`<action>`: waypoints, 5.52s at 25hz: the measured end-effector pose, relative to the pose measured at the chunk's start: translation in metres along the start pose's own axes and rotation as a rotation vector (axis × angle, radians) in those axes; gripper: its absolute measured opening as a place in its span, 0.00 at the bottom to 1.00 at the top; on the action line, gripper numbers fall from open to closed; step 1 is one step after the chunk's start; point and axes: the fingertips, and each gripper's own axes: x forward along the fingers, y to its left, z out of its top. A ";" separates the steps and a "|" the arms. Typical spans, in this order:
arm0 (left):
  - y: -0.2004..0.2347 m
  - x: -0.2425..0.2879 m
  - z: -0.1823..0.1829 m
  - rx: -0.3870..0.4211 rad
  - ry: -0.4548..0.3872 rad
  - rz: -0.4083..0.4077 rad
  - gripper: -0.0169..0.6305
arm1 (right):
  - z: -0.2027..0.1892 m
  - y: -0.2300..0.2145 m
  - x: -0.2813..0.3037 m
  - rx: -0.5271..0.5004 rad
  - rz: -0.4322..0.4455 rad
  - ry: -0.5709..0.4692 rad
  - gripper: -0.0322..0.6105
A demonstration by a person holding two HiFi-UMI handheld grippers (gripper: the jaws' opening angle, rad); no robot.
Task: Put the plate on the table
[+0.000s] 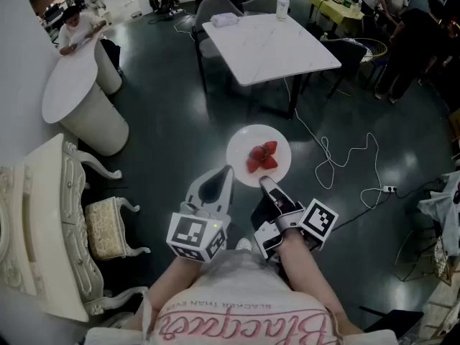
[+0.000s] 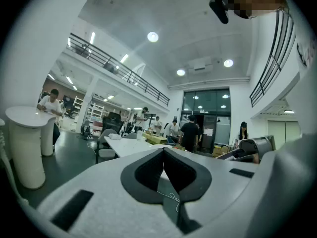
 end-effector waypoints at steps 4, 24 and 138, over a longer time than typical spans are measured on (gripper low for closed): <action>-0.002 0.002 -0.002 0.003 -0.008 0.017 0.03 | 0.003 -0.004 -0.003 -0.003 -0.004 0.012 0.07; -0.010 0.046 -0.007 0.010 -0.025 0.050 0.03 | 0.045 -0.015 0.005 0.004 0.016 0.042 0.07; 0.392 0.641 -0.014 -0.233 0.193 0.240 0.03 | 0.471 -0.173 0.653 -0.893 -0.767 0.348 0.16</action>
